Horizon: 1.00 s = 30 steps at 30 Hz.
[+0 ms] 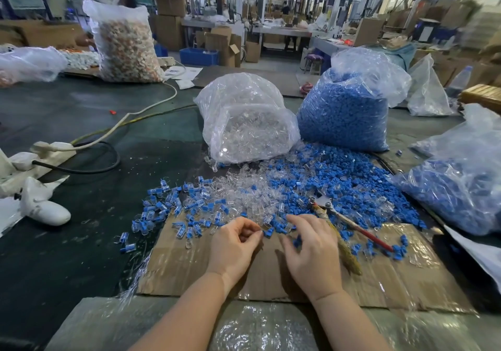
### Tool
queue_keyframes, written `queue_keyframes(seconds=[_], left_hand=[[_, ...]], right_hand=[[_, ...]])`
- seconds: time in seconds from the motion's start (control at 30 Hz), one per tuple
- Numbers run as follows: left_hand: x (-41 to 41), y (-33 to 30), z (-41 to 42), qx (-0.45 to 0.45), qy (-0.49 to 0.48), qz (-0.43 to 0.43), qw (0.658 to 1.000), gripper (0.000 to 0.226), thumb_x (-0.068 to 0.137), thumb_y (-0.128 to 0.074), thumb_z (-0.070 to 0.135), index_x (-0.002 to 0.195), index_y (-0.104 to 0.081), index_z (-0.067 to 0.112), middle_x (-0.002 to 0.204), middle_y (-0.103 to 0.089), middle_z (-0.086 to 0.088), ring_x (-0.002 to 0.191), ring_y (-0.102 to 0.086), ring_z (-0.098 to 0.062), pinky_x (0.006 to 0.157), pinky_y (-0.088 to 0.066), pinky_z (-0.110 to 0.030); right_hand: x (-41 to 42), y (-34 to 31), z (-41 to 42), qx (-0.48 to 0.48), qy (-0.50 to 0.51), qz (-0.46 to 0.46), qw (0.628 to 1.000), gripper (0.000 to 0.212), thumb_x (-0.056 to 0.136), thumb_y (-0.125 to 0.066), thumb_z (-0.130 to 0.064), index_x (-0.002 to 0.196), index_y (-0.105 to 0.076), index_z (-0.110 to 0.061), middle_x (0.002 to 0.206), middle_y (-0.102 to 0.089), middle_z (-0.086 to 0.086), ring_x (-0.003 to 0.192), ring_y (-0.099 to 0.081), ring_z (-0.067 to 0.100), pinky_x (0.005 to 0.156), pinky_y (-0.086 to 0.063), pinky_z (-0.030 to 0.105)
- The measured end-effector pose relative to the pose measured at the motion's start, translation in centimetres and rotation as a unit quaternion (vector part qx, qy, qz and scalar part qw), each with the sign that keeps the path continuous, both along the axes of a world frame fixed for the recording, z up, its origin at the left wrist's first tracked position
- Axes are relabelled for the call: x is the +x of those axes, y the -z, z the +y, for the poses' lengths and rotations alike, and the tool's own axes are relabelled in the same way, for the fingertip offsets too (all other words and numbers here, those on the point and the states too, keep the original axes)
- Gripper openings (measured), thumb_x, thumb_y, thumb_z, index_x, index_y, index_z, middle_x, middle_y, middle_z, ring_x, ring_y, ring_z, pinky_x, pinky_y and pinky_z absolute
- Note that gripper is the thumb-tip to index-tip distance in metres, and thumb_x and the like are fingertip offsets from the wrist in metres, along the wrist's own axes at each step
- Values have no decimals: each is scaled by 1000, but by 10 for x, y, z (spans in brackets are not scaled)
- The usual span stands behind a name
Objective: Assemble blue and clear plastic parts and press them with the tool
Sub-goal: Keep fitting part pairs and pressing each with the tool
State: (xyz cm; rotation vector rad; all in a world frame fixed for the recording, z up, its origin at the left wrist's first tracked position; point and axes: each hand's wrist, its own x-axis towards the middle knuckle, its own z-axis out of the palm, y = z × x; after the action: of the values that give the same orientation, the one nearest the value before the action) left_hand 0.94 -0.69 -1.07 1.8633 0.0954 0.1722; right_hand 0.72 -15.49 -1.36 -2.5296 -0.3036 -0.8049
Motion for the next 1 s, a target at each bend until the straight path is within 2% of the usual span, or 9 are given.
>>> queue_keyframes(seconds=[0.07,0.17,0.23,0.33,0.47,0.57,0.7,0.9,1.0], left_hand=[[2,-1,1,-11,-6,7,1000,12,81,-68,7,77,-65,18,72,-64,1,64,-55,0,60,-43,-5],[4,-2,0,-7,-8,13,1000,12,80,-69,8,78,-64,19,74,-65,2,66,-56,0,59,-43,-4],[6,-2,-1,-5,-11,19,1000,12,81,-68,9,79,-64,19,76,-65,2,69,-57,-2,60,-43,-3],[9,-4,-3,-9,-17,29,999,11,81,-68,11,79,-63,21,77,-66,1,73,-60,-7,62,-45,-6],[13,-9,-5,-28,-26,46,998,8,83,-67,12,81,-64,20,79,-67,-2,77,-63,-15,72,-51,-21],[14,-12,-4,-39,-28,49,998,6,83,-66,12,83,-64,17,80,-68,-3,78,-64,-16,71,-51,-22],[14,-17,-5,-53,-23,50,997,5,83,-66,12,83,-64,16,81,-68,-3,79,-65,-16,76,-54,-27],[19,-28,-5,-122,-20,49,991,5,84,-64,9,84,-64,13,81,-68,-5,65,-62,-8,56,-48,-15],[25,-35,-2,-183,-38,64,980,5,85,-63,8,85,-65,12,74,-68,-2,58,-59,-6,54,-48,-16]], right_hand=[[2,-5,-11,-30,109,37,993,36,81,-70,-26,111,-64,-8,109,-64,9,102,-58,30,91,-42,45],[10,-14,-35,-110,264,225,931,59,95,-34,-51,141,-35,-14,142,-41,13,132,-35,30,110,-21,48],[16,-17,-51,-123,293,327,890,70,93,-18,-60,148,-14,-17,154,-21,11,142,-15,30,112,-6,54],[22,-19,-62,-133,282,389,867,76,91,-18,-64,150,-7,-17,156,-15,8,143,-9,30,110,0,58],[27,-26,-62,-168,273,386,865,73,90,-28,-61,145,-23,-14,153,-20,7,139,-17,31,109,-2,62],[29,-30,-62,-173,262,393,865,71,85,-40,-61,139,-32,-16,152,-17,7,138,-17,31,108,-5,63],[27,-35,-61,-184,258,363,876,61,86,-41,-59,129,-40,-15,141,-29,10,129,-27,28,104,-22,53],[24,-50,-52,-176,228,275,917,40,93,-37,-47,106,-44,-10,116,-49,11,109,-44,27,91,-38,35],[24,-65,-39,-80,131,288,945,29,95,-35,-39,88,-44,-11,95,-51,7,87,-47,22,70,-40,32]])
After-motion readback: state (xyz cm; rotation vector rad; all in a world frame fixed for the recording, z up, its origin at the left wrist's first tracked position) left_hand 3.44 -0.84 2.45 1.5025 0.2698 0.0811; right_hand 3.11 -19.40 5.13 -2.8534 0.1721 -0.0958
